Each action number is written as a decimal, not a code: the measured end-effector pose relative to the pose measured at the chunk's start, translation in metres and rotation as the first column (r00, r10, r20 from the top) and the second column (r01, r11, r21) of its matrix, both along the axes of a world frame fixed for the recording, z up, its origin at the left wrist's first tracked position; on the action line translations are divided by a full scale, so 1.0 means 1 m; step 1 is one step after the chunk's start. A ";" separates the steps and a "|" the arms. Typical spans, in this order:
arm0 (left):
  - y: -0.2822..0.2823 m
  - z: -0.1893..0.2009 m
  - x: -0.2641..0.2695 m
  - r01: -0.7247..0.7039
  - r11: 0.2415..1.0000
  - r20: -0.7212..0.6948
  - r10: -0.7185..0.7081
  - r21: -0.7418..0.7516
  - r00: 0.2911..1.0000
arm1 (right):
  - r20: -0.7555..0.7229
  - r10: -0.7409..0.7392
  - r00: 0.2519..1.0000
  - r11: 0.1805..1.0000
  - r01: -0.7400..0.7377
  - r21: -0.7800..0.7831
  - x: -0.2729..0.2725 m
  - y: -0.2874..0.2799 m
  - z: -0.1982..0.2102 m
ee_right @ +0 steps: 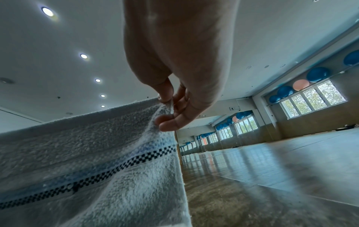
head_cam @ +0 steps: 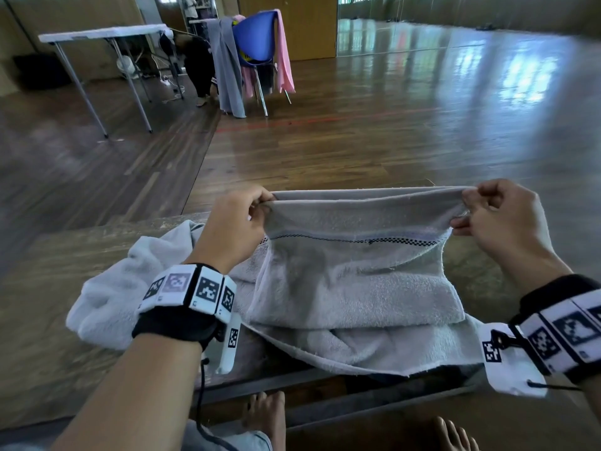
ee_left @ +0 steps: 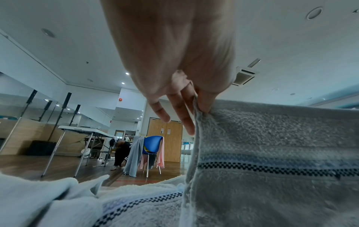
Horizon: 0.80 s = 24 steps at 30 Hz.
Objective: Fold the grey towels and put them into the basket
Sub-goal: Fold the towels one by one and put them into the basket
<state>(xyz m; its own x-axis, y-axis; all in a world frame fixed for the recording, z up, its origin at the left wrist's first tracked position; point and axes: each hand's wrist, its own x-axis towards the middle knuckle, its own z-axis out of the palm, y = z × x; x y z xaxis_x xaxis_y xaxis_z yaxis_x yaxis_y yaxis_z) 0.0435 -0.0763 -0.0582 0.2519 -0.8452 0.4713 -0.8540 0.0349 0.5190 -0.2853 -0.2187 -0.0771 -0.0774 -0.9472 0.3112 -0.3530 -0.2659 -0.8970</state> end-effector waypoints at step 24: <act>-0.012 0.032 -0.029 -0.129 0.984 -0.631 0.021 -0.125 0.776 | 0.584 0.264 0.768 0.951 -0.309 -0.023 0.036 0.021 0.034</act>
<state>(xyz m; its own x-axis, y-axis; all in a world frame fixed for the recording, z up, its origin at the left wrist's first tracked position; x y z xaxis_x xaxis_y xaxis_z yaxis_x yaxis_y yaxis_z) 0.0147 -0.0880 -0.0265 0.5955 -0.7420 0.3078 -0.3460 0.1088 0.9319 -0.2491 -0.1977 -0.0431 0.0589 -0.9715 0.2295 0.3143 -0.2002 -0.9280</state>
